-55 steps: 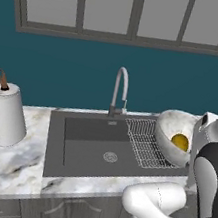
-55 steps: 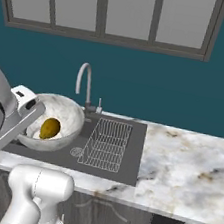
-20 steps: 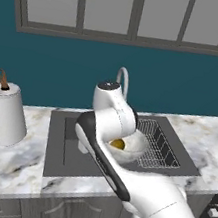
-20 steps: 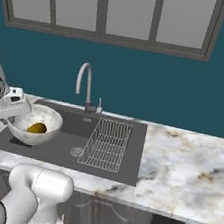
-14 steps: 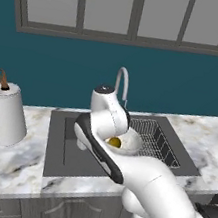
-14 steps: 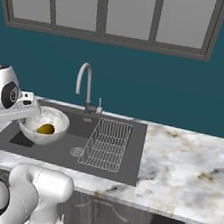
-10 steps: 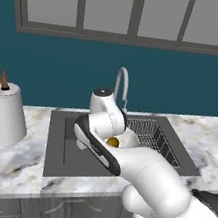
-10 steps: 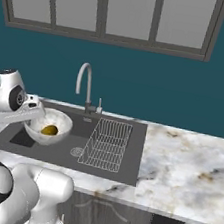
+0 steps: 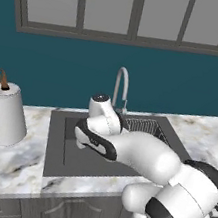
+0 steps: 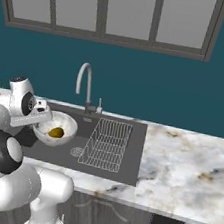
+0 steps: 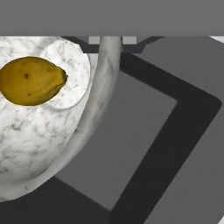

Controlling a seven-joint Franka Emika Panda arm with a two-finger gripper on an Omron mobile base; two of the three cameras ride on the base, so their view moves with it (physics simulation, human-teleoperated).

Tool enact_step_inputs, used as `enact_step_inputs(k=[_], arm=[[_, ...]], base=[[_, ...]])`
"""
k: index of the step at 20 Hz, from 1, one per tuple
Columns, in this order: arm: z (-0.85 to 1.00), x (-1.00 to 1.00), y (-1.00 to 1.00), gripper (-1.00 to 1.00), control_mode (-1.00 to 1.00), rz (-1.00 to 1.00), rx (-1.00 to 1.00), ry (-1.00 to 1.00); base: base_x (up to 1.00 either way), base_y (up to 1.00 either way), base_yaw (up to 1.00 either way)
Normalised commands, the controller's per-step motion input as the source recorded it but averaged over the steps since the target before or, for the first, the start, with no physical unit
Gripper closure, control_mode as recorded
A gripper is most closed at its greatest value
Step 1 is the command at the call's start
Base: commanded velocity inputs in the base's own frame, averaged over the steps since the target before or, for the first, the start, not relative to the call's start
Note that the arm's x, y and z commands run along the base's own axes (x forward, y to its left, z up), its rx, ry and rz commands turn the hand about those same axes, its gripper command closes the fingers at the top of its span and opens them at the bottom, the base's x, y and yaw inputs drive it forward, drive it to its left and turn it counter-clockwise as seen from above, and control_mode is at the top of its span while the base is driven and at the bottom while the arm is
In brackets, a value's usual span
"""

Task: Pick the lemon from the cabinet and place it in the bowl. Then pick the bowl and place it in the sink. Then turn on the sink facuet.

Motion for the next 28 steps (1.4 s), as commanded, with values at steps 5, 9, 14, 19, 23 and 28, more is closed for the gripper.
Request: enact_step_inputs(k=[5,9,14,19,23,28], arm=[[-0.39,0.46,0.00,1.00,-1.00,-0.07,0.00,0.00],[-0.50,0.37,0.00,1.00,-1.00,-0.03,0.00,0.00],[-0.43,0.39,0.00,1.00,-1.00,-0.01,0.00,0.00],[-0.33,0.29,0.00,1.00,-1.00,0.00,0.00,0.00],[-0.41,0.34,0.00,1.00,-1.00,0.00,0.00,0.01],[-0.40,0.36,0.00,1.00,-1.00,0.00,0.00,0.02]], base=[[0.00,0.00,0.00],[0.00,0.00,0.00],[0.00,0.00,0.00],[0.00,0.00,0.00],[0.00,0.00,0.00],[0.00,0.00,0.00]])
